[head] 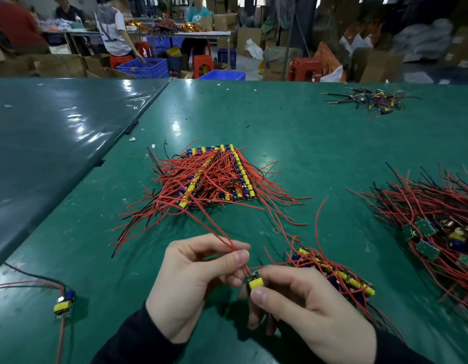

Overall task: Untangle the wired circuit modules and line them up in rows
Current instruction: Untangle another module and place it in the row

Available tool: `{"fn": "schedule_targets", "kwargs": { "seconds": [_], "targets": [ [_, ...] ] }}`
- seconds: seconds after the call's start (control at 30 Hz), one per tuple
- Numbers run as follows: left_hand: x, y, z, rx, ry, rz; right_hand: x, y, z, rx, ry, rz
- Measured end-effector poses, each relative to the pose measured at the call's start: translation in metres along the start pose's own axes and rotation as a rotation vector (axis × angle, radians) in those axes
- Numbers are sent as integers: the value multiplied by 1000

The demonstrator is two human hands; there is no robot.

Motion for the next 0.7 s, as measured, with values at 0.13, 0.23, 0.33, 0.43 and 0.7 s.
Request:
{"fn": "schedule_targets", "kwargs": {
  "seconds": [0.13,0.23,0.33,0.43,0.7],
  "targets": [
    [0,0,-2,18,-9,4,-3,0,1,-83,-106,-18],
    [-4,0,-9,186,158,-122,-7,-1,-2,-214,-389,-95],
    [-7,5,-11,235,291,-241,-15,3,-6,-255,-446,-207],
    [-15,11,-8,193,256,-339,-16,6,1,-286,-408,-171],
    [-7,2,4,-120,-74,-48,-11,1,-3,-141,-266,-54]
  ]
}}
Point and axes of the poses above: each hand's wrist, its own y-axis away from the middle knuckle, its own x-axis out of the back of the hand, z = x × y, the point moved 6 cm from there along -y, towards the middle knuckle, and after that the axes turned 7 degrees about -y, right-handed, at the moved point
